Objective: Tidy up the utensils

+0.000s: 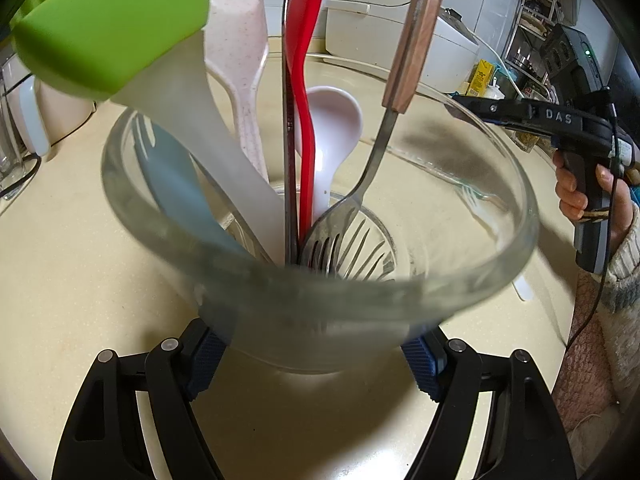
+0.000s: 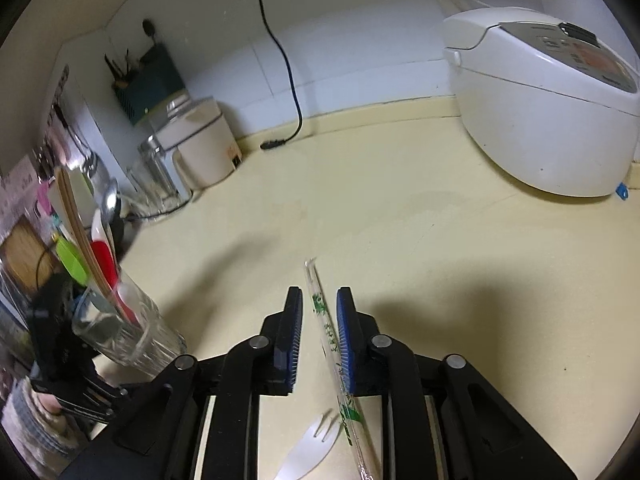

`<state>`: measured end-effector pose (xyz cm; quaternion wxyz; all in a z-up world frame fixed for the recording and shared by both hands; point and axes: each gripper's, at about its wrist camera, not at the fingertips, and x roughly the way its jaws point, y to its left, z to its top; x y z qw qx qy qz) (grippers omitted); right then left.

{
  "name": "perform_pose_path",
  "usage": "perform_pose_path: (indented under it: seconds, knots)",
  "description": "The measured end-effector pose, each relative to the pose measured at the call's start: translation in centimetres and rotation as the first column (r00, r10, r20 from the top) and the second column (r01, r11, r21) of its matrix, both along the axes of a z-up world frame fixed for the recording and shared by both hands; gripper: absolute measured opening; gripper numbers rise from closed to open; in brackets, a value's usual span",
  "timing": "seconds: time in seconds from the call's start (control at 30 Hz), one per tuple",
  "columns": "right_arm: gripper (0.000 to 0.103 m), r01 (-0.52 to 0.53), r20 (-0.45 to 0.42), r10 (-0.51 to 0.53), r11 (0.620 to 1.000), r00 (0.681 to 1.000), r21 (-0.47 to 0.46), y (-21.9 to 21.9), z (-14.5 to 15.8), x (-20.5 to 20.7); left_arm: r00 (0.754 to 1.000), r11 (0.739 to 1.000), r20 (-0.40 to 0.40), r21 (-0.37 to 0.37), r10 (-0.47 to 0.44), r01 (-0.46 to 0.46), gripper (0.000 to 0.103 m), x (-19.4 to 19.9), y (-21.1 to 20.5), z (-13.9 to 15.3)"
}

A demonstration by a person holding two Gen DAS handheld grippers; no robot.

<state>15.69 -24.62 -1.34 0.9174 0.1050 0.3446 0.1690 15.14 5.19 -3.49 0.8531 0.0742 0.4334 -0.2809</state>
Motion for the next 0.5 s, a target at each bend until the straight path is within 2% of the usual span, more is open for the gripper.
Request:
perform_pose_path:
  seconds: [0.13,0.4,0.5]
  knots:
    - [0.019,-0.001,-0.031,0.0,0.999,1.0,-0.036,1.2,-1.2,0.7,1.0,1.0,-0.001,-0.002,0.0,0.0,0.08,0.0,0.1,0.0]
    - [0.02,-0.068,-0.073,0.052,0.97,0.996,-0.233,5.1,-3.0,2.5,1.0,1.0,0.004,0.014,-0.006,0.005,0.082,-0.2,0.1,0.0]
    - [0.02,-0.094,-0.099,0.071,0.964,0.993,-0.249,5.7,-3.5,3.0,1.0,1.0,0.003,0.011,-0.006,0.006,0.082,-0.1,0.2,0.0]
